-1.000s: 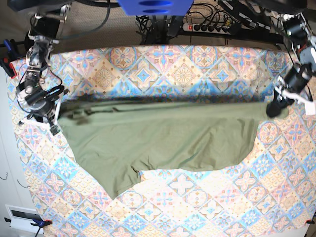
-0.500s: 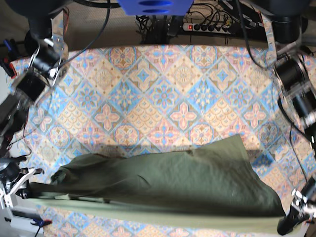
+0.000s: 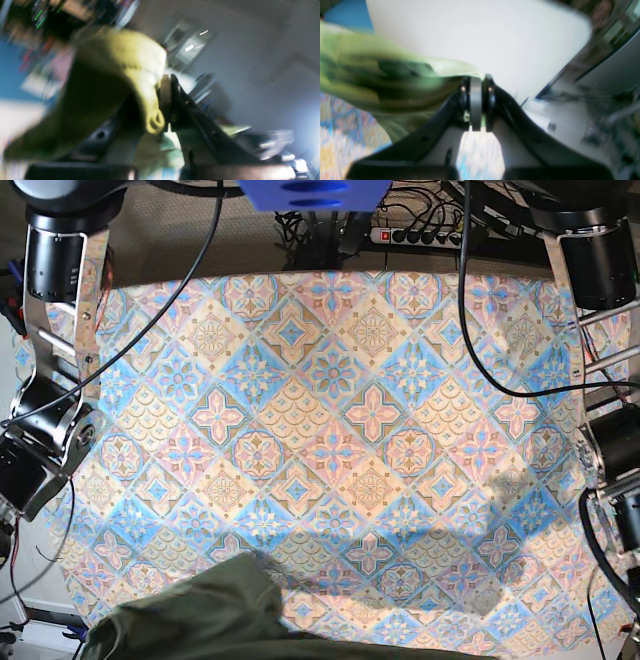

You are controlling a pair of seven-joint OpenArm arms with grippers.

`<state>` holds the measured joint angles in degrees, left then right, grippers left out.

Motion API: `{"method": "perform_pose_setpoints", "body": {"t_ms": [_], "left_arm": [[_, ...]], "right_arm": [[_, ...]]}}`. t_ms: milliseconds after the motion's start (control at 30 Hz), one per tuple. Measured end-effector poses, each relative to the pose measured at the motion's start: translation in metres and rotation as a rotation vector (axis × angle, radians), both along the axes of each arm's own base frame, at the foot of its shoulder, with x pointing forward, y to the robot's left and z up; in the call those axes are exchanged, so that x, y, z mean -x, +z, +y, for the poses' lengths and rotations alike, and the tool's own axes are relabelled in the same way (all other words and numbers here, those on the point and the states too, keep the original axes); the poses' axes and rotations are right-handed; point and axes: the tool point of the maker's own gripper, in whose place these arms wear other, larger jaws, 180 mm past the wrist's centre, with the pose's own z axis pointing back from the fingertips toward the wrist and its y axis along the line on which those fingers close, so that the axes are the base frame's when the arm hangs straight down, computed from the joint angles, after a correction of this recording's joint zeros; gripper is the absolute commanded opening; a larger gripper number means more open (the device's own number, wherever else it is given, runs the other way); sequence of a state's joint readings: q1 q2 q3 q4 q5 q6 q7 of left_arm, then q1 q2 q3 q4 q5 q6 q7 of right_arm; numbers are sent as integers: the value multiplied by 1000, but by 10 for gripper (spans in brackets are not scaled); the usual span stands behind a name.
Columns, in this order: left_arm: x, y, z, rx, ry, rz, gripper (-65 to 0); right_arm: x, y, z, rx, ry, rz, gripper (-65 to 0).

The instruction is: Layout the t-shirt on the table in an organized manner, then fold the t-shirt properly

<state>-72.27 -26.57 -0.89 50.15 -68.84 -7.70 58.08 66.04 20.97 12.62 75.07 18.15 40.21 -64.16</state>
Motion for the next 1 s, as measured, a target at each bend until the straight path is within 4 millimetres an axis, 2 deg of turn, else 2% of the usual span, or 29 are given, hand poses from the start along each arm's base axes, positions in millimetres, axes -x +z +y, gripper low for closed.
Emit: {"method": "perform_pose_setpoints", "body": {"t_ms": [33, 133, 200, 233, 267, 300, 333, 433, 500, 567, 667, 767, 867, 933, 1000], "left_arm": [[-3, -16, 3, 11, 9, 33, -650], [-3, -38, 5, -68, 15, 101, -650], [1, -16, 8, -87, 35, 25, -650], [1, 1, 18, -37, 76, -41, -650], [1, 8, 31, 15, 102, -64, -650], [-1, 3, 40, 30, 112, -46, -650], [-4, -10, 47, 15, 133, 0, -650], [-13, -44, 58, 29, 170, 85, -650], [-15, -59, 56, 31, 168, 121, -650], [-17, -59, 44, 26, 143, 119, -650], [-20, -62, 45, 65, 137, 122, -650], [-28, -85, 59, 111, 197, 171, -650], [-33, -114, 57, 136, 203, 244, -650], [-38, -114, 46, 148, 187, 258, -650], [-44, -97, 39, 166, 185, 220, -650]], "right_arm": [[0, 2, 1, -4, 5, -5, -639], [-3, -11, 6, 19, 8, 38, -639], [-5, -17, 12, 23, 17, 54, -639], [-5, -15, 13, 21, 24, 41, -639], [-5, -9, 13, 22, 27, 20, -639], [-5, -6, 12, 29, 22, 14, -639], [-4, -4, 10, 29, 19, 9, -639], [-11, -15, 8, 0, 31, 37, -639], [-17, -29, 11, -17, 41, 78, -639], [-22, -46, 17, -24, 55, 122, -639], [-28, -47, 15, -60, 68, 101, -639], [-34, -53, 9, -102, 73, 104, -639], [-45, -76, 13, -159, 89, 142, -639], [-51, -88, 19, -199, 116, 139, -639], [-57, -89, 20, -246, 128, 102, -639]]}}
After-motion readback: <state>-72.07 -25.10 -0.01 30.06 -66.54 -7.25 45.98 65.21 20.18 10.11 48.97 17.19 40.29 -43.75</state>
